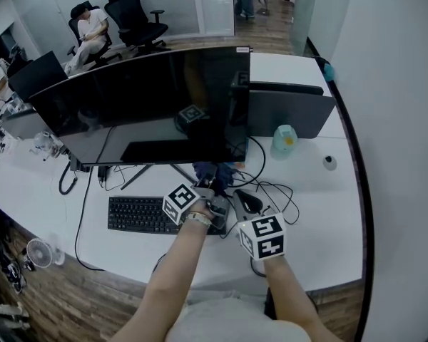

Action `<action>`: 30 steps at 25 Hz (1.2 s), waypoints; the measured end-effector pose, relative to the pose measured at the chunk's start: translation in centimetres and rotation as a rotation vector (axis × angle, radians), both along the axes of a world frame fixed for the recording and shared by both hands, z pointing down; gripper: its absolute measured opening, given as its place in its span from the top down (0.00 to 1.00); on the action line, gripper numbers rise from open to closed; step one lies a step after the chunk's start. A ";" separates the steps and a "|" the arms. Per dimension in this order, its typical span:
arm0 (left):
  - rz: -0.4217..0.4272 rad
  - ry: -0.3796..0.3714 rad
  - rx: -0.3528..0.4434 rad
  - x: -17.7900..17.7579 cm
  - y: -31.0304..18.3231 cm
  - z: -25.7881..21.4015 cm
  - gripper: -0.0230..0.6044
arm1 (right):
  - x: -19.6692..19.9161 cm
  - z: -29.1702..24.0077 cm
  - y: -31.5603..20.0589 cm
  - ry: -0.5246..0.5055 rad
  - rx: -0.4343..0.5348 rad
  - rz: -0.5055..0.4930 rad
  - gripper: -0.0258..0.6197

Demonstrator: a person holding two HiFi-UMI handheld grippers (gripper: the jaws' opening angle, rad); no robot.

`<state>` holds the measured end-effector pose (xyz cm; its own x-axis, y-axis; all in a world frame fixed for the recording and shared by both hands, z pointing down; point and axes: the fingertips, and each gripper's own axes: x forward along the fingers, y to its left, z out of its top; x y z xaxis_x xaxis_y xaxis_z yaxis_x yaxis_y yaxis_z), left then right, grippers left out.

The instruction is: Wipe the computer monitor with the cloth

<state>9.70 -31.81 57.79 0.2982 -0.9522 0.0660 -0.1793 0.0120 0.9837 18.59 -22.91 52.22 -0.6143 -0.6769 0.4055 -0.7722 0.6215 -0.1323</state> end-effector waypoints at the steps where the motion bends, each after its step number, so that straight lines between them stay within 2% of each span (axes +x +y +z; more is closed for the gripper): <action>1: 0.009 -0.001 0.000 0.5 -0.1 0.0 0.87 | 0.2 0.0 0.0 -0.001 -0.001 0.004 0.95; 12: 0.098 0.002 0.006 5.4 -0.7 -0.1 0.87 | 2.8 0.0 -0.5 -0.011 -0.008 0.050 0.95; 21: 0.137 0.006 0.007 8.0 -1.0 -0.2 0.87 | 4.7 -0.4 -1.3 -0.047 -0.020 0.096 0.95; 30: 0.174 0.017 0.009 10.5 -1.2 -0.3 0.87 | 7.0 -0.2 -1.3 -0.040 -0.021 0.133 0.95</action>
